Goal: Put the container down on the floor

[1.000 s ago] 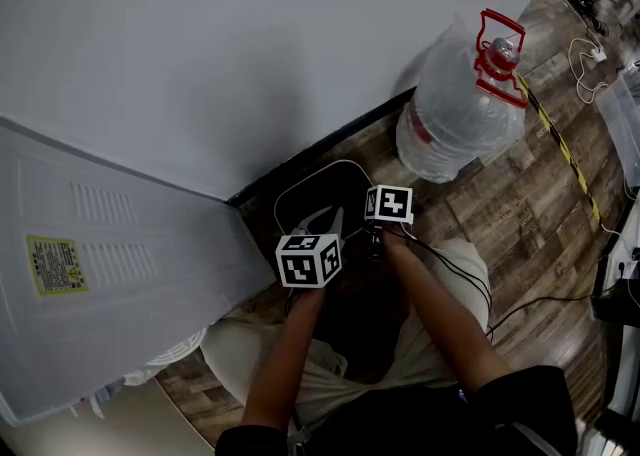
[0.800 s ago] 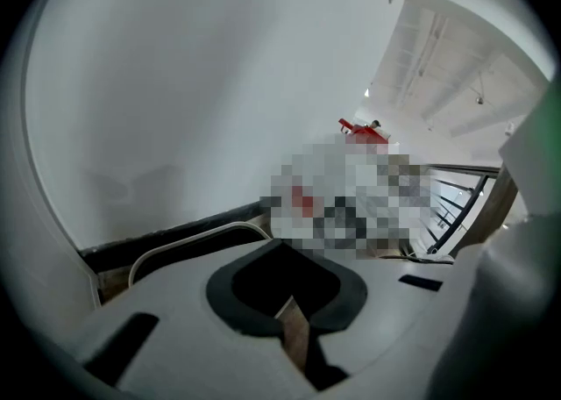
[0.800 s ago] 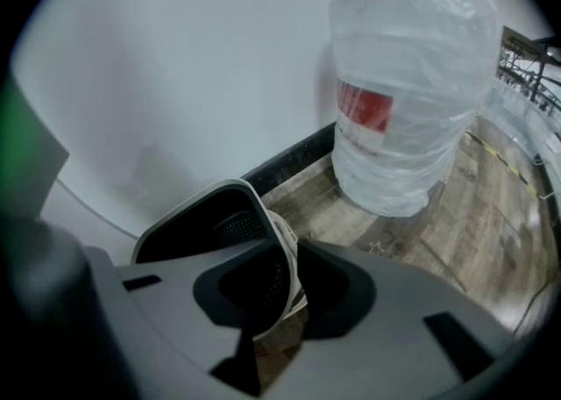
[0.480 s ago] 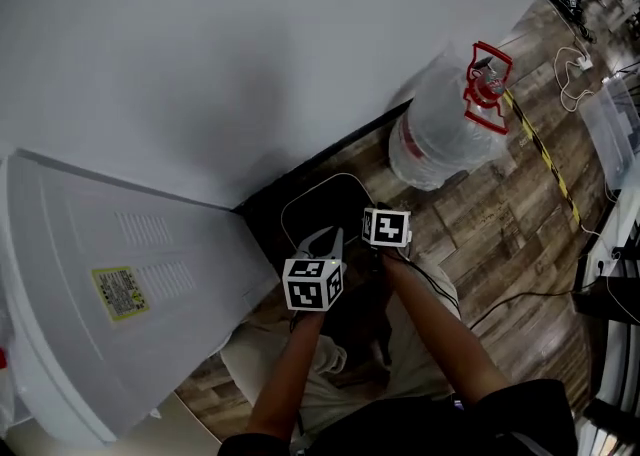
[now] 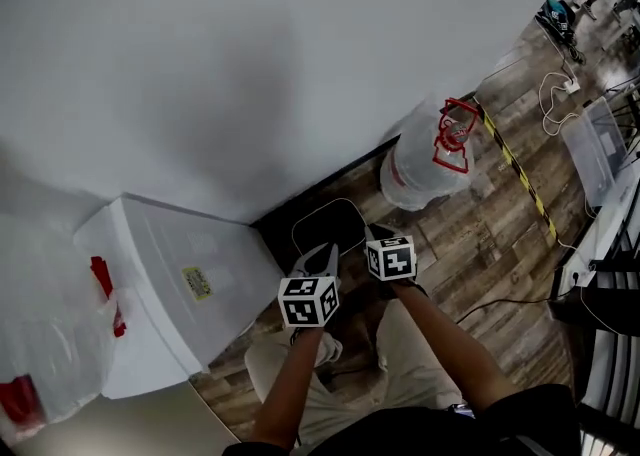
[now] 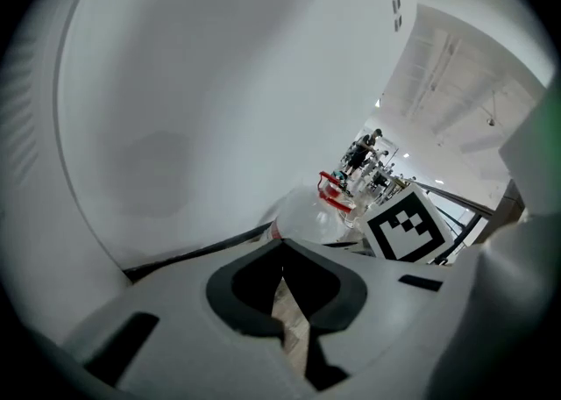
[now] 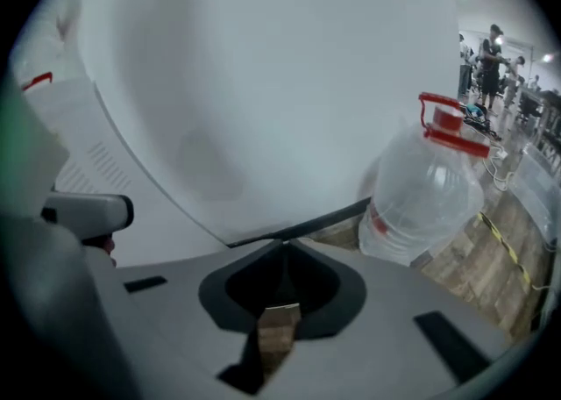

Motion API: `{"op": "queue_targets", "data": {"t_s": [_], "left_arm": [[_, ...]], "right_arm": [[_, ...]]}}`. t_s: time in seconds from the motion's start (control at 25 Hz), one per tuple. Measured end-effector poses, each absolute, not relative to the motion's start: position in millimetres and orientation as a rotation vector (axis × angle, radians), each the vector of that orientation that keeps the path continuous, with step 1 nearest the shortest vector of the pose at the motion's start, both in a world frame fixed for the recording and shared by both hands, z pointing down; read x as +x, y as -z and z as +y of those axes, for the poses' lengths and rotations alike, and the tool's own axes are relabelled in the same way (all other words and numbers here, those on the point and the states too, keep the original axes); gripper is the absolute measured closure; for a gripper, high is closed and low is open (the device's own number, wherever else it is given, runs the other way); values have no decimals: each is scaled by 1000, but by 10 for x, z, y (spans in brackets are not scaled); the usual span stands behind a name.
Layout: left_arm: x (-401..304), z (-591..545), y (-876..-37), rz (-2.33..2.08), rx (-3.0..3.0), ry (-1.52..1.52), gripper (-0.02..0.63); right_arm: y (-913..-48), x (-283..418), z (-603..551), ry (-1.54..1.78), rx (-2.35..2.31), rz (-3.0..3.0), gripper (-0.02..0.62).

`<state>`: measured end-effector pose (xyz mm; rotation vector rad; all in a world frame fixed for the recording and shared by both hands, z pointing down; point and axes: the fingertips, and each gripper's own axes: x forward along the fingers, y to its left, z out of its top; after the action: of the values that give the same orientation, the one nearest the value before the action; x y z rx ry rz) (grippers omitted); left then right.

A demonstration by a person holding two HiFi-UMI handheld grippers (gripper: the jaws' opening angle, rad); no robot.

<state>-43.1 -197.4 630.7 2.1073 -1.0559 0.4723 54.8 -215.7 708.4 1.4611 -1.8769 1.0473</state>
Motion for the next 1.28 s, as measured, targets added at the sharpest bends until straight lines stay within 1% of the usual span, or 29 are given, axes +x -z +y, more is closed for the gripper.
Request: {"op": "queue_targets", "data": {"t_s": [0.36,0.6,0.88,1.16,1.28], "left_arm": [[-283,-2070,-4744,-1115,2102,-388,592],[-92,-2020,-3825,-1115,2112,-371,592],[121,-1886,-2921,-1144,2168,-344,592],[162,-1657,-2420,-1241,2209,-347,592],[171,-1546,-2257,-1271,2209,-353,592]], "right_arm": [[-5338,416,-2096,-1024,1286,-2045,565],[-4323,552,-1981,-1004,1227,-2131,566],[-3552,835,-1872,-981,1206,-2162,566],[-3028,965,-1852,-838,1174,-2256,566],[-2756,1014,-1793,-839,1182,-2315,566]]}}
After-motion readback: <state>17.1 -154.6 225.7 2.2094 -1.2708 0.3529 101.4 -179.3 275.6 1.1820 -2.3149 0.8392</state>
